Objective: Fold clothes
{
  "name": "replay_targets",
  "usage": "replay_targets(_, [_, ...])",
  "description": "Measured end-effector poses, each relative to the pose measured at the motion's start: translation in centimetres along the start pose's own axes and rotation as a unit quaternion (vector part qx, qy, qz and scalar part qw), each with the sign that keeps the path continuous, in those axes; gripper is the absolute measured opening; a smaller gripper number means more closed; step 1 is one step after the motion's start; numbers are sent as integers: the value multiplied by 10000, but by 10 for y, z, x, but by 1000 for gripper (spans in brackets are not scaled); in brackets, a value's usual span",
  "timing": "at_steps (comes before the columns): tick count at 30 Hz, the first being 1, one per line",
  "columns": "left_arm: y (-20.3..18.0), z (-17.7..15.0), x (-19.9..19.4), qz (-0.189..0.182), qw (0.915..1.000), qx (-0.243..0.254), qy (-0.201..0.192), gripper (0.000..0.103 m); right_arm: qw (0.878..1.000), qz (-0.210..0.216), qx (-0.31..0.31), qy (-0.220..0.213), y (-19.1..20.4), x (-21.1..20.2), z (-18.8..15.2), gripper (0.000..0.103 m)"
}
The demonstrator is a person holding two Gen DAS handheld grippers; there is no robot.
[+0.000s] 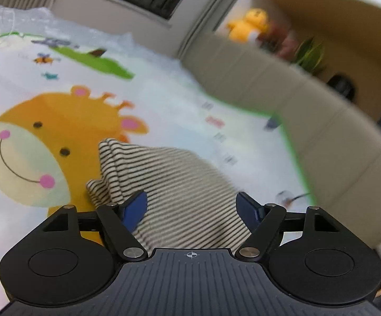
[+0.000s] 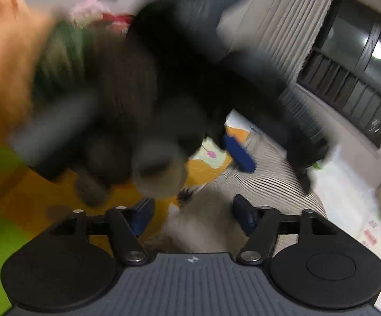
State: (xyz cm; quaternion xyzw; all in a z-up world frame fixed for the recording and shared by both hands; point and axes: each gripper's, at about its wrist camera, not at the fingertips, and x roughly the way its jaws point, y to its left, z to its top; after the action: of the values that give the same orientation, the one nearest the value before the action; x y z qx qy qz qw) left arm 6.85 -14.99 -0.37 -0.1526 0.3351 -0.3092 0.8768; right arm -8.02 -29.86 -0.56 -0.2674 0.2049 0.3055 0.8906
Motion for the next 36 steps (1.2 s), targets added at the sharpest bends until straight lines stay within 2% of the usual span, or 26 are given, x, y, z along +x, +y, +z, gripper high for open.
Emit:
replay_targets(1, [1,-1,2,49,10000,55,13,79,9998,75,181,-23,-12,-11,-2,86])
replay_targets(4, [4,-2,2,94,9999,64,41,80,9948,143,1005,-129,-58,-43,-18,89])
replay_targets(5, [5,-3,2,125,9999,72,58,80,9902,117,1386,-159,-74,-51,-25,92])
replay_targets(6, [6,-4,1,150,9998,90,75,80,9840,88,1768,-188,-90,-59,-32,102])
replay_targets(8, [7,-7,0,177,9997,119,95,80,9682,-19,2485,-275,-117,-67,-44,103])
replay_targets(12, [9,-8,-2,177,9997,109,104,80,9241,-121,3793,-447,-163,-58,-62,103])
replay_targets(15, [10,-10,-3,176,9997,118,112,80,8908,59,4513,-532,-188,-33,-71,103])
replay_targets(17, [11,-12,-3,175,9997,112,110,80,8734,280,4845,-403,-202,-5,-76,103])
replay_targets(19, [12,-13,-4,172,9997,100,103,81,8521,685,5188,-132,-210,27,-75,103])
replay_targets(20, [13,-14,-4,166,9998,88,100,81,8376,1041,5362,-75,-210,38,-69,103])
replay_targets(21, [14,-15,-5,166,9998,73,97,82,8252,1476,5447,-237,-206,44,-63,103])
replay_targets(22, [15,-15,-5,185,9998,44,92,84,8232,1687,5400,-471,-203,37,-55,103])
replay_targets(23, [18,-16,-6,167,9998,-22,80,86,8313,1778,5209,-777,-199,27,-46,103])
replay_targets(25, [21,-16,-5,38,9999,-78,89,85,8504,1562,4939,-917,-196,18,-35,103])
replay_targets(27, [15,-17,-2,88,9999,47,75,87,8682,1334,4663,-1044,-193,10,-24,103])
replay_targets(29, [11,-20,-1,145,9997,164,45,88,8898,689,4458,-689,-193,15,-26,103])
replay_targets(30, [12,-21,-1,137,9997,185,35,89,8956,407,4400,-516,-193,20,-30,103])
replay_targets(32, [15,-21,-1,93,9998,176,45,89,8917,36,4519,-255,-196,25,-46,103])
replay_targets(34, [18,-21,-2,74,9998,153,88,89,8770,70,4797,-256,-199,21,-61,103])
replay_targets(35, [19,-21,-2,86,9998,157,107,89,8741,135,4849,-245,-195,16,-68,103])
replay_targets(36, [19,-21,-1,105,9997,165,121,90,8856,7,4645,-14,-190,22,-71,103])
